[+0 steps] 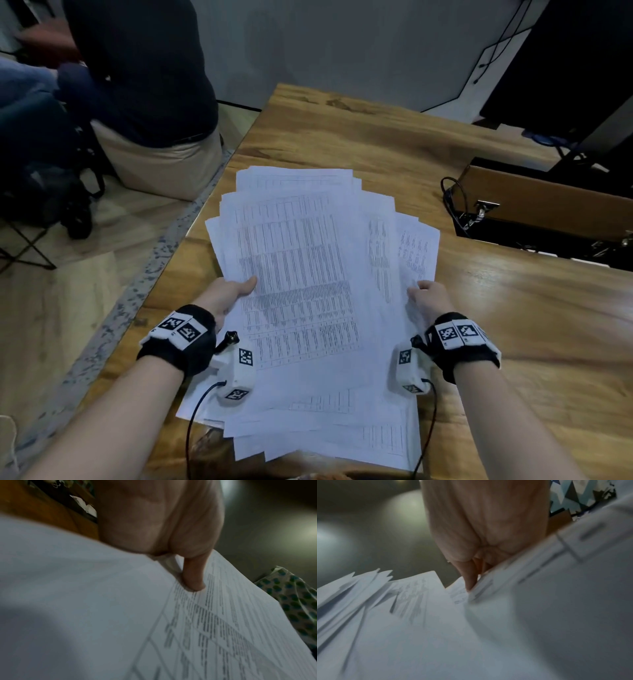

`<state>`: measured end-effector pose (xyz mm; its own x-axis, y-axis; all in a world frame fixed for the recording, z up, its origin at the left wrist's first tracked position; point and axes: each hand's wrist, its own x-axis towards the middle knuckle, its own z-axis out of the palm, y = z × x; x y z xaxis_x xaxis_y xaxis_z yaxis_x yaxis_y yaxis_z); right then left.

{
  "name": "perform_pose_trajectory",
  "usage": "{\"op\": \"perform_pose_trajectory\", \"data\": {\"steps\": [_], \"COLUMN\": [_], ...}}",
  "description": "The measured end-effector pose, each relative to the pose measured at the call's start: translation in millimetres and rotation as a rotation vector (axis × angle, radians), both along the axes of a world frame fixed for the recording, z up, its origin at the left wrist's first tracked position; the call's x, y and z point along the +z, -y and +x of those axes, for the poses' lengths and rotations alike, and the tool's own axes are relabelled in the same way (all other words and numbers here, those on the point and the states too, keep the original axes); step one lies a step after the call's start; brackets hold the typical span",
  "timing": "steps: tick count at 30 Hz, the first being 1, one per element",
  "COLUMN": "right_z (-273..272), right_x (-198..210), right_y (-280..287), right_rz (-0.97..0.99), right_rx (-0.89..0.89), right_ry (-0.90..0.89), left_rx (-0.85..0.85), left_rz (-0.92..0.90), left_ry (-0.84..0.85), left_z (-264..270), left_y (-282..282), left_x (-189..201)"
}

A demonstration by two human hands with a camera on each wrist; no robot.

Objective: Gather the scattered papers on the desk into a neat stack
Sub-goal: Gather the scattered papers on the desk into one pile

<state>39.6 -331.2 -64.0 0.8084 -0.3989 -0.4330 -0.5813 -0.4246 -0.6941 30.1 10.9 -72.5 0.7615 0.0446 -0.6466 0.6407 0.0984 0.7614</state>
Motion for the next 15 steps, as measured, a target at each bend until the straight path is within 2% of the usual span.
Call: {"op": "perform_pose_trajectory", "data": {"steps": [2,6,8,11,12,15], "right_z": [-5.6,-27.8,-31.5,-23.9,-23.0,-29.5], "right_x": [-3.5,-3.3,-2.9,-6.1,-6.8,-15.1], "right_y": [0.7,-6.3,-9.0,-4.4,-3.1,-11.9], "right_rz": [-0.005,0.133,0.163,0.098,0.072,0.043], "right_rx": [0.011,0.212,0.225,0.083,0.078,0.158], "right_ry": [-0.107,-0.332,-0.286,-0.023,0.003,-0.089], "left_rx": [0.007,0.019,0.000,-0.009,-0.023,-0.019], "left_rz": [-0.040,-0.098,-0.063,-0.083,-0.091,-0.084], "left_ry": [-0.014,-0.012,0.008,-0.021,-0.037,-0.034], "left_z": [-0.1,0.0,6.8,-2.4,-4.8,-5.3], "left_y": [0.4,-2.1,-11.4,-1.4,2.1,3.8], "left_x": [-1.1,-2.7,-27.0,-1.1,5.6,3.9]}}
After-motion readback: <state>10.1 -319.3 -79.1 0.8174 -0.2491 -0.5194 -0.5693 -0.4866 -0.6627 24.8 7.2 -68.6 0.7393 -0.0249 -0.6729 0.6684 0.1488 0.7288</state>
